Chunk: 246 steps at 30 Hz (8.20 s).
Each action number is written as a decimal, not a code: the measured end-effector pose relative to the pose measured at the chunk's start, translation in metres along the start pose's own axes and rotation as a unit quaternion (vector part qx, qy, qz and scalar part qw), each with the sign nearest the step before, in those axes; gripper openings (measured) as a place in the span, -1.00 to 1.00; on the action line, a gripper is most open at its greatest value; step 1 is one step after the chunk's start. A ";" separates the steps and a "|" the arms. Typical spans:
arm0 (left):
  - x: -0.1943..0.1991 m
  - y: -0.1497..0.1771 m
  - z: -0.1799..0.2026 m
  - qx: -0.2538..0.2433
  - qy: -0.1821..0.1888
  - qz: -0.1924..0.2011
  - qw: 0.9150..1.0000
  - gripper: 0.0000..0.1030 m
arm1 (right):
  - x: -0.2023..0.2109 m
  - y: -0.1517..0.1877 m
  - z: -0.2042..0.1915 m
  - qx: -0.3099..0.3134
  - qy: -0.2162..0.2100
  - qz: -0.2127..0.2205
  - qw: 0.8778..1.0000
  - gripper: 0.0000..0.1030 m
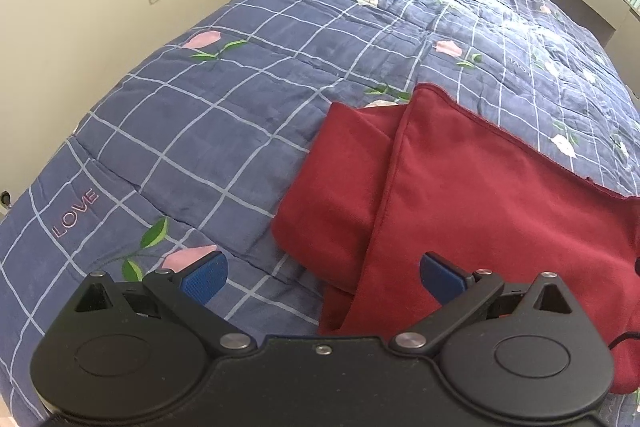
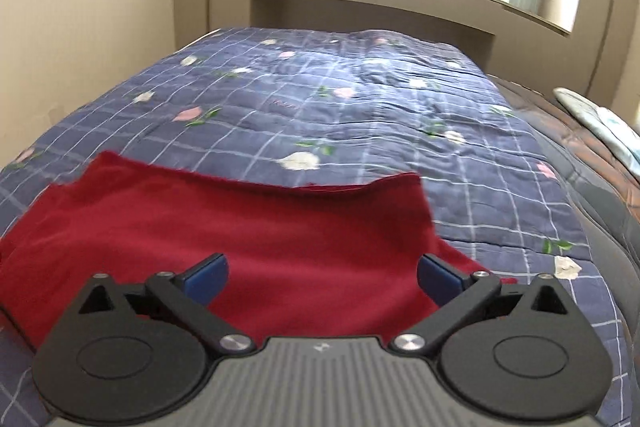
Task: Fold small clothes
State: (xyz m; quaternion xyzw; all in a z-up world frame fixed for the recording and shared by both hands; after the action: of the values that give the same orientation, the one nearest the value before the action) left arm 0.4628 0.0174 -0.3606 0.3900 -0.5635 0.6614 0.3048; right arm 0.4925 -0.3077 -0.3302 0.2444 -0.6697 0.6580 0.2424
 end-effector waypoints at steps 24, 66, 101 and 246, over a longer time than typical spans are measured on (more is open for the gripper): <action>-0.012 0.016 -0.008 0.004 0.011 -0.018 1.000 0.99 | -0.048 0.040 -0.078 0.066 0.019 -0.082 0.994 1.00; -0.052 0.030 0.009 -0.002 0.029 -0.034 0.999 0.99 | -0.063 0.056 -0.072 0.026 0.005 -0.119 0.993 1.00; -0.055 0.016 0.016 0.116 0.084 -0.053 0.988 0.38 | -0.053 0.064 -0.067 0.089 -0.067 -0.118 0.987 1.00; -0.024 0.019 0.231 -0.052 0.124 -0.076 0.988 0.98 | 0.050 0.059 0.156 -0.183 -0.067 -0.128 0.972 0.68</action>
State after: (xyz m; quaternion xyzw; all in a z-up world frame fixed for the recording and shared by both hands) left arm 0.4993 -0.2121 -0.3768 0.3304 -0.5237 0.6490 0.4421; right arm 0.4152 -0.4629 -0.3453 0.3227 -0.7567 0.4698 0.3202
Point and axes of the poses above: each gripper's, at about its wrist camera, not at the fingertips, and x roughly against the way its jaws point, z to its right, y to its underside, the point moved 9 cm from there along -x, roughly the way its jaws point, and after that the axes turned 8 degrees about -x, right-handed, at the moved point
